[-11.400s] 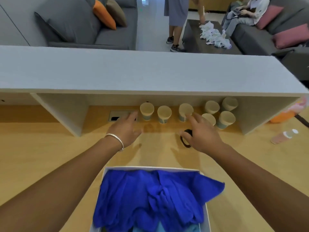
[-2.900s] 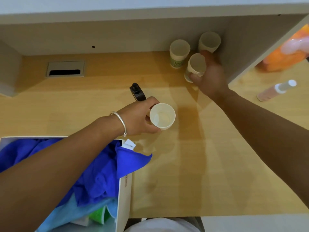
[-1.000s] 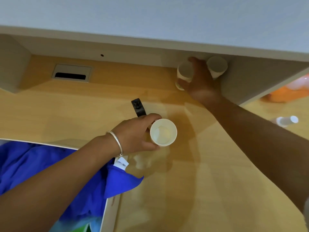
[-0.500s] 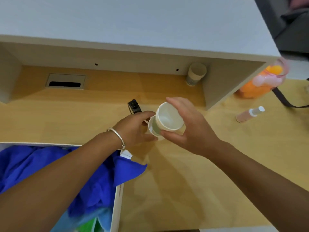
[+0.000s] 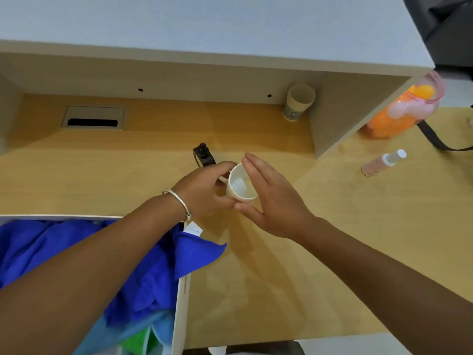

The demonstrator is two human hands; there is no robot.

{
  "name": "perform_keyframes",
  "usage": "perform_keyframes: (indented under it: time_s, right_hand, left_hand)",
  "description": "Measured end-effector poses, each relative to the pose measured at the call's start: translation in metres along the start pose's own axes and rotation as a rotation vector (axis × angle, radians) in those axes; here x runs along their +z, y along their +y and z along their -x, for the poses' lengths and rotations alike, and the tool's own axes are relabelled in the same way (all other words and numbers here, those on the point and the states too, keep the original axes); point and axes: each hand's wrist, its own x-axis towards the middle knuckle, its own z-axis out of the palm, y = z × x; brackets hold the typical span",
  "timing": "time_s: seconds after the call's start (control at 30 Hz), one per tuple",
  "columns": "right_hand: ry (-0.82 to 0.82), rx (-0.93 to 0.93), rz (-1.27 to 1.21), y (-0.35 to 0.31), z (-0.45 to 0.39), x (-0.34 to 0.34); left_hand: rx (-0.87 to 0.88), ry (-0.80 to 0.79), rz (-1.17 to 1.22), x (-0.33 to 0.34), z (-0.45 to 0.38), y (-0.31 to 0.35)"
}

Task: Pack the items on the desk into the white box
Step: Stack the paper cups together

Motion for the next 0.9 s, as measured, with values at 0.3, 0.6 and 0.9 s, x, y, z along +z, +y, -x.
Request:
perform_keyframes:
  time_s: [0.3,0.6,0.9]
  right_hand:
    - [0.281,0.460,-0.258,0.075,-0.054,-0.010]
    - [0.458,0.777,-0.198,0.179,-0.157,-0.016]
    - [0.553,0.715,-0.395,0.167,-0.148,-0.018]
  left_hand:
    - [-0.041,0.012,-0.054,0.001,-0.004,-0.006]
    - [-0.096,0.007,-0.124,0.002,-0.004,-0.013]
    - [-0.111,0.020,-0.173,0.003,-0.005,-0.020]
